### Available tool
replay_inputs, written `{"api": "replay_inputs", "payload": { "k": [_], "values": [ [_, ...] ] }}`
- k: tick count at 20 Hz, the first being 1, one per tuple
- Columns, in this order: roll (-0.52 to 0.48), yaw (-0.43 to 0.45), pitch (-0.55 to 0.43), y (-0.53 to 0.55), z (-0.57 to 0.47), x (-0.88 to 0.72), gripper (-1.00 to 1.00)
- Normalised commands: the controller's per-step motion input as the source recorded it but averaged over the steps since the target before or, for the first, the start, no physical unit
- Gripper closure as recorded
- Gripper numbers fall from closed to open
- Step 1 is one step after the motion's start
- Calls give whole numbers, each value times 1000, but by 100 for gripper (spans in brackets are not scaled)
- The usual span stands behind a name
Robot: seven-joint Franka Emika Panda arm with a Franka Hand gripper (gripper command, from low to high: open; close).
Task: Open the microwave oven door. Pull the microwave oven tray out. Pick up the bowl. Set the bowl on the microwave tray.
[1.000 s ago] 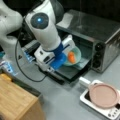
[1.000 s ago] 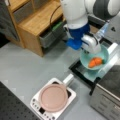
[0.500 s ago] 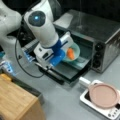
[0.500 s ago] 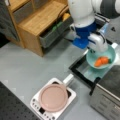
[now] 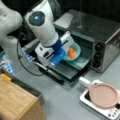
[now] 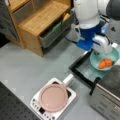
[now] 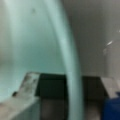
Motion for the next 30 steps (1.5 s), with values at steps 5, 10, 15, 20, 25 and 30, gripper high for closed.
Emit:
{"api": "replay_inputs", "payload": {
  "k": [5, 10, 15, 20, 25, 30],
  "values": [
    [69, -148, -288, 290, -211, -274, 100],
    [56, -144, -269, 245, -224, -259, 100],
    [49, -143, -244, 165, -288, -236, -100],
    [61, -123, -219, 117, -269, -218, -100],
    [77, -99, -188, 106, -173, -253, -100],
    [57, -55, -73, 19, 54, -306, -100]
  ]
}}
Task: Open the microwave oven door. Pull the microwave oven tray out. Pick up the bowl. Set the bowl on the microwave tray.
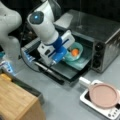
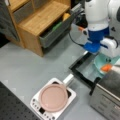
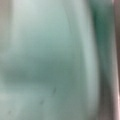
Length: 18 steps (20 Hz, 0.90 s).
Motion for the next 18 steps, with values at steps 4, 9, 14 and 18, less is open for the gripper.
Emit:
{"api": "replay_inputs", "payload": {
  "k": [4, 9, 14, 18],
  "values": [
    [-25, 61, 98, -238, 362, -152, -100],
    [-86, 176, 151, -482, 402, 196, -100],
    [-55, 257, 210, -477, 292, 531, -100],
    [48, 356, 204, -426, 191, 747, -100]
  ]
}}
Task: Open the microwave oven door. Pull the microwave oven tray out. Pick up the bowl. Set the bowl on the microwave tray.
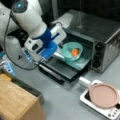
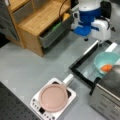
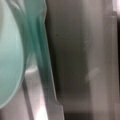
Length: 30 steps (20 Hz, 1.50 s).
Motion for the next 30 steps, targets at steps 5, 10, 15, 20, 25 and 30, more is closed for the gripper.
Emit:
{"api": "replay_inputs", "payload": {
  "k": [5, 10, 15, 20, 25, 30],
  "values": [
    [112, 323, 154, -362, 37, 689, -100],
    [125, 199, 88, -208, -62, 380, -100],
    [152, 88, -7, -64, -213, 170, -100],
    [164, -13, -131, 5, -357, 153, -100],
    [140, -39, -141, 41, -274, 100, -100],
    [97, -41, -120, 20, -157, 75, -100]
  ]
}}
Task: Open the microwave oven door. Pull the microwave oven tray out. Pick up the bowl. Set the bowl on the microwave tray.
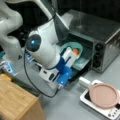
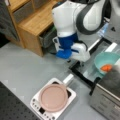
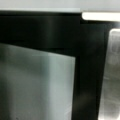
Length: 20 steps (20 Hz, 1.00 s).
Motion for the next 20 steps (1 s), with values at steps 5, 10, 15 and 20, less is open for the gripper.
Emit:
{"api": "replay_inputs", "payload": {
  "k": [5, 10, 15, 20],
  "values": [
    [110, -29, -104, -52, -143, 84, -100],
    [159, -21, -93, -112, -155, 124, -100],
    [185, -43, -75, -102, -119, 115, -100],
    [240, -51, -46, -64, -95, 76, -100]
  ]
}}
